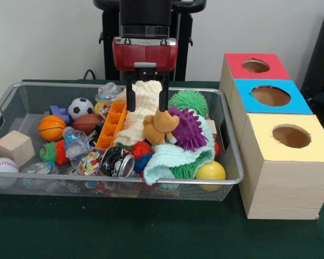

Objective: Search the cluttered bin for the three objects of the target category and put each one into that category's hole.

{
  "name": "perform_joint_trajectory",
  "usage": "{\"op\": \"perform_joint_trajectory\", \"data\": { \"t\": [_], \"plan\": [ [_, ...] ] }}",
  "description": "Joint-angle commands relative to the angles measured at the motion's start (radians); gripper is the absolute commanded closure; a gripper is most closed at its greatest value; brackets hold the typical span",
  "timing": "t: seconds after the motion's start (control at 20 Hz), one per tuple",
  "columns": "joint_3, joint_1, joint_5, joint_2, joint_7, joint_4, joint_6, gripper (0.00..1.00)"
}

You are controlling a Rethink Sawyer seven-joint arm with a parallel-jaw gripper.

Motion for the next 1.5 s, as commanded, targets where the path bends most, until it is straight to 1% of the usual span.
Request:
{"op": "perform_joint_trajectory", "data": {
  "t": [0.05, 0.3, 0.45, 0.55, 0.6, 0.7, 0.9, 1.5],
  "plan": [
    [0.068, -0.019, -0.006, 0.031, 0.130, 0.001, 0.087, 0.00],
    [0.062, -0.027, -0.036, 0.060, 0.114, 0.002, 0.053, 0.00],
    [0.060, -0.024, -0.037, 0.065, 0.109, -0.007, 0.057, 0.00],
    [0.062, -0.018, -0.020, 0.061, 0.123, -0.005, 0.066, 0.00],
    [0.072, -0.026, -0.014, 0.057, 0.137, 0.015, 0.056, 0.00],
    [0.077, -0.021, -0.001, 0.052, 0.155, 0.027, 0.053, 0.00],
    [0.063, -0.001, 0.004, 0.048, 0.164, 0.023, 0.051, 0.00],
    [0.069, 0.021, 0.047, 0.043, 0.206, 0.033, 0.064, 0.00]
  ]
}}
